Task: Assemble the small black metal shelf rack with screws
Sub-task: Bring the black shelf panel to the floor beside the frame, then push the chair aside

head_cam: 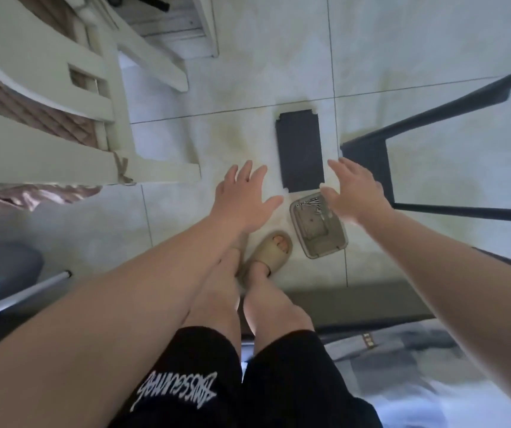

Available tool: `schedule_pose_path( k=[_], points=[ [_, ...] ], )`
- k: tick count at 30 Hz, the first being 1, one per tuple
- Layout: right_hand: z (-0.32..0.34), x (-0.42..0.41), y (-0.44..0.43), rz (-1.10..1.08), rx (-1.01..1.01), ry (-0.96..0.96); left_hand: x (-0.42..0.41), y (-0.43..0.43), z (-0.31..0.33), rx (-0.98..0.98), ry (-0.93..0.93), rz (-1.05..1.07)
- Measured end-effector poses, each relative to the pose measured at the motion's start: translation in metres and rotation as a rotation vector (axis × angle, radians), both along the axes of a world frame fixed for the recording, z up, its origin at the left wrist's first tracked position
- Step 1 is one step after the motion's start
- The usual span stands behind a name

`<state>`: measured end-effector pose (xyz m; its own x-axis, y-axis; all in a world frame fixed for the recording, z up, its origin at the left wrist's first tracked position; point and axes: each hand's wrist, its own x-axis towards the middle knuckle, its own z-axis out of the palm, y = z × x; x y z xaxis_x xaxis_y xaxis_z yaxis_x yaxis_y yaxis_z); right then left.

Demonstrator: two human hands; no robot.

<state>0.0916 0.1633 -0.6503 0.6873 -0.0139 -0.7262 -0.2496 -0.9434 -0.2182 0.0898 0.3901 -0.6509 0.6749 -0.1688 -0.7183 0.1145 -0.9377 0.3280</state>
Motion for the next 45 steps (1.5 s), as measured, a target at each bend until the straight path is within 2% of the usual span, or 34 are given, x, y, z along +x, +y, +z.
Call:
schedule_pose_path(
  k=[8, 13, 20, 24, 29, 32, 37, 41, 45],
  points=[
    [0.175, -0.019, 0.032, 0.112, 0.015, -0.125, -0.003, 0.019, 0.163, 0.000, -0.192, 0.083],
    [0.262, -0.015, 0.054, 0.208, 0.043, -0.277, 0.005, 0.034, 0.247, -0.065, -0.370, 0.114],
    [0.353, 0.020, 0.092, 0.407, 0.106, -0.481, 0.011, 0.082, 0.342, -0.204, -0.617, 0.210],
    [0.396, 0.052, 0.124, 0.524, 0.158, -0.580, 0.006, 0.116, 0.384, -0.315, -0.821, 0.309],
    [0.434, 0.100, 0.180, 0.670, 0.224, -0.674, 0.019, 0.171, 0.414, -0.260, -1.029, 0.463],
    [0.450, 0.127, 0.217, 0.753, 0.287, -0.726, 0.035, 0.207, 0.413, -0.160, -0.984, 0.533],
    [0.463, 0.164, 0.269, 0.900, 0.334, -0.735, 0.055, 0.251, 0.389, -0.093, -0.773, 0.668],
    [0.464, 0.187, 0.299, 0.992, 0.344, -0.678, 0.056, 0.271, 0.368, -0.090, -0.639, 0.775],
    [0.457, 0.218, 0.332, 1.128, 0.257, -0.545, 0.056, 0.279, 0.349, -0.122, -0.499, 0.858]
  ],
)
